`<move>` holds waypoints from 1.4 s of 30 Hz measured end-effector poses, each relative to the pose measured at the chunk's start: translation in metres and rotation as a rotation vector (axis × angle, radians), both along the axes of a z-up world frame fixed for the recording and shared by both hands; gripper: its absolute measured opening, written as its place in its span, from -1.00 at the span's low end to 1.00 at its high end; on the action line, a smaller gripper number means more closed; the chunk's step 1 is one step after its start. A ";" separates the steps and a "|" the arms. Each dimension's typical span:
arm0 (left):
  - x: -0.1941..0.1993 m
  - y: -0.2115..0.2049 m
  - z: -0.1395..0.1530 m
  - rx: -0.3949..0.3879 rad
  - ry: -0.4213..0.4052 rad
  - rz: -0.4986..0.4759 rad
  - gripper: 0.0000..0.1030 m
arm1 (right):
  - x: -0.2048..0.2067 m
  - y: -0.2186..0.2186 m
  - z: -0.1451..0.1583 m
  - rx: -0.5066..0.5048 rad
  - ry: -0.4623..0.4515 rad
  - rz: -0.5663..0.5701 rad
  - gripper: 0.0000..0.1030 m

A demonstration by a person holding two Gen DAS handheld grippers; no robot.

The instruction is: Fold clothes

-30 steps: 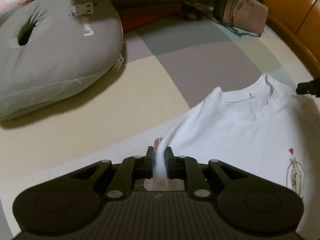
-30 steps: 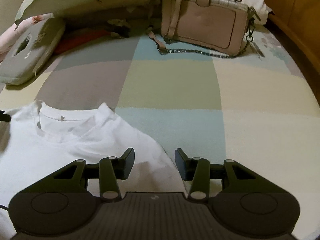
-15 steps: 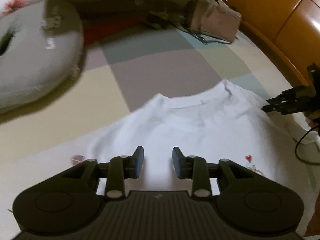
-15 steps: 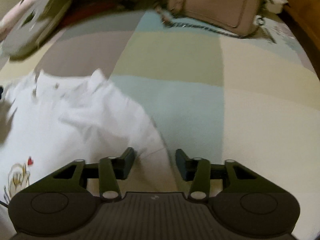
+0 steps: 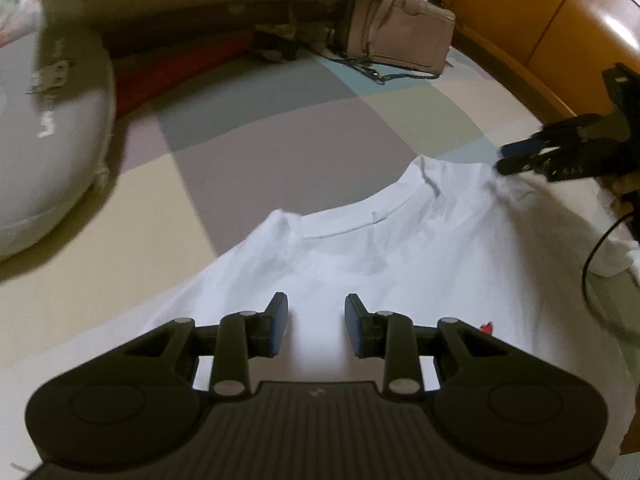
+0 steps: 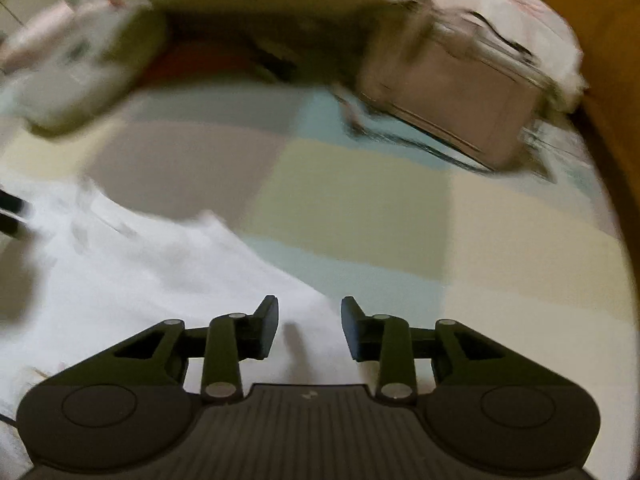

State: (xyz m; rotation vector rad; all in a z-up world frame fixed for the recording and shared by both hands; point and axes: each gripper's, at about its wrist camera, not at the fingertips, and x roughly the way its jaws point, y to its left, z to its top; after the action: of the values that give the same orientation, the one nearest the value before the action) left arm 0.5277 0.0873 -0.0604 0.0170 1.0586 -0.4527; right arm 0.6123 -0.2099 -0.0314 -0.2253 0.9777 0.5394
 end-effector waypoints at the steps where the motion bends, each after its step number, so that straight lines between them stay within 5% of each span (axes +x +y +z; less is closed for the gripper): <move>1: 0.003 -0.003 -0.004 -0.019 0.021 -0.004 -0.41 | 0.002 0.010 -0.002 0.019 0.023 0.024 -0.21; 7: 0.021 -0.009 -0.038 -0.010 0.034 0.061 -0.38 | 0.005 0.056 -0.038 -0.004 0.078 0.049 -0.20; 11: 0.038 0.000 -0.041 -0.029 -0.082 0.128 -0.34 | 0.011 0.066 -0.047 0.007 -0.049 -0.004 -0.03; 17: 0.028 0.013 -0.022 -0.054 -0.106 0.186 -0.30 | 0.021 0.069 -0.038 0.034 -0.076 -0.046 0.15; 23: -0.008 0.020 -0.015 -0.025 -0.068 0.195 -0.14 | -0.034 0.052 -0.011 0.048 -0.064 -0.056 0.26; 28: -0.005 0.033 -0.038 0.050 -0.078 0.272 -0.14 | -0.071 0.047 -0.038 0.029 0.029 -0.087 0.30; 33: 0.023 0.052 -0.044 0.071 -0.125 0.365 -0.02 | -0.055 0.057 -0.053 0.035 -0.069 -0.120 0.67; 37: 0.025 0.049 -0.027 0.076 -0.149 0.350 -0.11 | -0.037 0.059 -0.047 0.035 -0.082 -0.161 0.68; 42: -0.022 0.028 0.000 0.078 -0.189 0.250 0.11 | -0.065 0.048 -0.030 0.041 -0.081 -0.169 0.69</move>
State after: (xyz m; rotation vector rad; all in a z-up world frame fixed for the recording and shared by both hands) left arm 0.5062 0.1150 -0.0599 -0.0033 0.8782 -0.1796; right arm 0.5469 -0.1624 -0.0616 -0.1252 0.8965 0.3927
